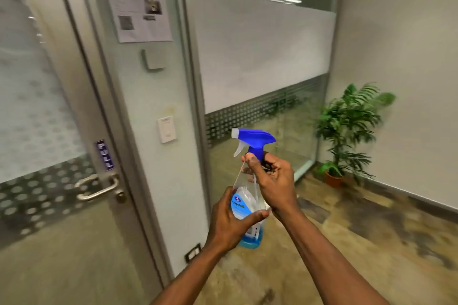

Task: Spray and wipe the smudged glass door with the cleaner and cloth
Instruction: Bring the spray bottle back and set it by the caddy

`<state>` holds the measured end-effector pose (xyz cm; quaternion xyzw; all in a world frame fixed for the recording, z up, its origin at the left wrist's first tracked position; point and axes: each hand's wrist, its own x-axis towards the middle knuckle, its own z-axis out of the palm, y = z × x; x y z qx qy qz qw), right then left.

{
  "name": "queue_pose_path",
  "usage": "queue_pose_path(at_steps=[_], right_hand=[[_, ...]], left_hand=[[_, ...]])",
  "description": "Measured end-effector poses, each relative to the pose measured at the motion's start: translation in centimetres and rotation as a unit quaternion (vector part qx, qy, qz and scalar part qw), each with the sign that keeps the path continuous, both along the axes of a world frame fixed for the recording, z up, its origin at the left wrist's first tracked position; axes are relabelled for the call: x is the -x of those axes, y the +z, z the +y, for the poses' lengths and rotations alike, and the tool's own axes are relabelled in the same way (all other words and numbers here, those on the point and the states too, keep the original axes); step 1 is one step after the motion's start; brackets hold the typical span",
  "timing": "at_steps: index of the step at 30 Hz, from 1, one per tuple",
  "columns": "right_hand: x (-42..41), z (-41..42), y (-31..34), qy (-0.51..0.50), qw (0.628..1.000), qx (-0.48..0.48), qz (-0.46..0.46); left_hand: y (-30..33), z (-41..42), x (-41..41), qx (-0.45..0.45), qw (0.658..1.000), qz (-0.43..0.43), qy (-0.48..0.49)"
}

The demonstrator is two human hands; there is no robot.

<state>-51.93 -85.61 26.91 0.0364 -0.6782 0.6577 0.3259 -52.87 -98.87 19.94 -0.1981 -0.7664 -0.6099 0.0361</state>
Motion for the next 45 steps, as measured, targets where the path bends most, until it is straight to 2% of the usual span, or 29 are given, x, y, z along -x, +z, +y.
queue_pose_path(at_steps=[4,8,12,22,28,35,39,45], right_hand=[[-2.4,7.3,-1.0,0.013,0.999,-0.01,-0.041],[-5.1,15.1,-2.7,-0.022,0.996,-0.009,-0.083],[-7.5,22.1,-5.0,-0.057,0.984,-0.068,-0.153],[-15.3,40.0,-8.0,-0.253,0.949,-0.027,-0.186],[-23.6,47.1,-9.6,-0.392,0.896,-0.004,-0.209],[-35.9,54.4,-12.1,-0.499,0.831,0.026,-0.245],[-44.4,59.1,-14.3,-0.572,0.778,0.056,-0.253],[-58.3,67.4,-17.4,-0.693,0.669,0.11,-0.246]], left_hand=[[-1.0,6.9,-0.6,-0.013,0.998,-0.017,-0.067],[-1.7,14.5,-0.4,-0.012,0.989,-0.041,-0.138],[-2.5,21.9,-0.2,-0.03,0.976,-0.072,-0.204],[-4.1,43.3,-2.3,0.037,0.896,-0.095,-0.432],[-4.9,54.5,-7.9,0.09,0.838,-0.057,-0.536],[-7.6,66.1,-18.7,0.137,0.77,-0.001,-0.623],[-10.2,72.8,-26.4,0.158,0.753,0.0,-0.639],[-15.0,82.4,-39.5,0.208,0.749,-0.003,-0.63]])
